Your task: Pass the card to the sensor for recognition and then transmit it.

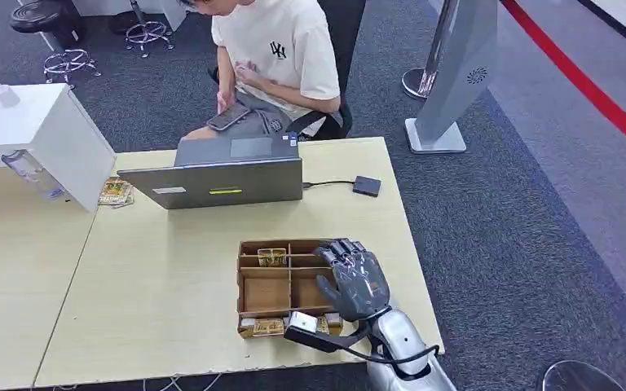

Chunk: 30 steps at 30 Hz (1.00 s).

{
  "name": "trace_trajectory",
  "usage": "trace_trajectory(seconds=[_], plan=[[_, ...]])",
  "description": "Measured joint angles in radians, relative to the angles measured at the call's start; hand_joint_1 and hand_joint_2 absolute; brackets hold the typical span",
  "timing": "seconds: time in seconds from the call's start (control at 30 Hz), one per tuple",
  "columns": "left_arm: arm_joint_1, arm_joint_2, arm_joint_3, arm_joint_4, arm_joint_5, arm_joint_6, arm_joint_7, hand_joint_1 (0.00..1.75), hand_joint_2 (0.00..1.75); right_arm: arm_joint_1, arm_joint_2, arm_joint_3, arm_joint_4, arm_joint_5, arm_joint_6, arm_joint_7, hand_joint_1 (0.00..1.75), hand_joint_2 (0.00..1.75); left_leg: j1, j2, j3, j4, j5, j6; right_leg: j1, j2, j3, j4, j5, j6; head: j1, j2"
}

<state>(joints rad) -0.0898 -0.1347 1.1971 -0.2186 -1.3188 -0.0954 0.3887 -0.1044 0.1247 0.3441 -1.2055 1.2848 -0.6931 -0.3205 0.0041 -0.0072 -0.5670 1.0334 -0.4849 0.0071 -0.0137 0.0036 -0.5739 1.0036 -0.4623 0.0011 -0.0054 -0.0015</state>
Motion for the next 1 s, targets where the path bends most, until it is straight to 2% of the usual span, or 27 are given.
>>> trace_trajectory(seconds=[0.13,0.23,0.27,0.3,0.33,0.43,1.0], plan=[[0.0,0.0,0.0,0.0,0.0,0.0,0.0,0.0,0.0,-0.002,0.0,0.002,0.01,-0.002,0.0,0.004,0.79,1.75,0.0,0.0,0.0,0.0,0.0,0.0,0.0,0.0,0.0,0.0,0.0,0.0,0.0,0.0],[0.0,0.0,0.0,0.0,0.0,0.0,0.0,0.0,0.0,-0.005,0.0,0.004,0.017,-0.005,0.0,0.007,0.84,1.75,0.0,0.0,0.0,0.0,0.0,0.0,0.0,0.0,0.0,0.0,0.0,0.0,0.0,0.0],[0.0,0.0,0.0,0.0,0.0,-0.001,0.0,0.0,0.0,-0.008,0.0,0.005,0.021,-0.006,0.0,0.01,1.08,1.75,0.0,0.0,0.0,0.0,0.0,0.0,0.0,0.0,0.0,0.0,0.0,0.0,0.0,0.0],[0.0,0.0,0.0,0.0,0.0,-0.002,0.0,0.0,0.0,-0.01,0.0,0.005,0.023,-0.007,0.0,0.013,1.08,1.75,0.0,0.0,0.0,0.0,0.0,0.0,0.0,0.0,0.0,0.0,0.0,0.0,0.0,0.0],[0.0,0.0,0.0,0.0,0.0,-0.002,0.0,0.0,0.0,-0.012,0.0,0.006,0.026,-0.008,0.0,0.013,1.59,1.75,0.0,0.0,0.0,0.0,0.0,0.0,0.0,0.0,0.0,0.0,0.0,0.0,0.0,0.0],[0.0,0.0,0.0,0.0,0.0,-0.003,-0.001,0.0,0.0,-0.016,0.0,0.009,0.034,-0.009,0.0,0.013,1.75,1.75,0.0,0.0,0.0,0.0,0.0,0.0,0.0,0.0,0.0,0.0,0.0,0.0,0.0,0.0],[0.0,0.0,0.0,0.0,0.0,-0.006,-0.002,0.0,0.0,-0.035,0.0,0.024,0.052,-0.023,0.0,0.032,1.75,1.75,0.0,0.0,0.0,0.0,0.0,0.0,0.0,0.0,0.0,0.0,0.0,0.0,0.0,0.0]])
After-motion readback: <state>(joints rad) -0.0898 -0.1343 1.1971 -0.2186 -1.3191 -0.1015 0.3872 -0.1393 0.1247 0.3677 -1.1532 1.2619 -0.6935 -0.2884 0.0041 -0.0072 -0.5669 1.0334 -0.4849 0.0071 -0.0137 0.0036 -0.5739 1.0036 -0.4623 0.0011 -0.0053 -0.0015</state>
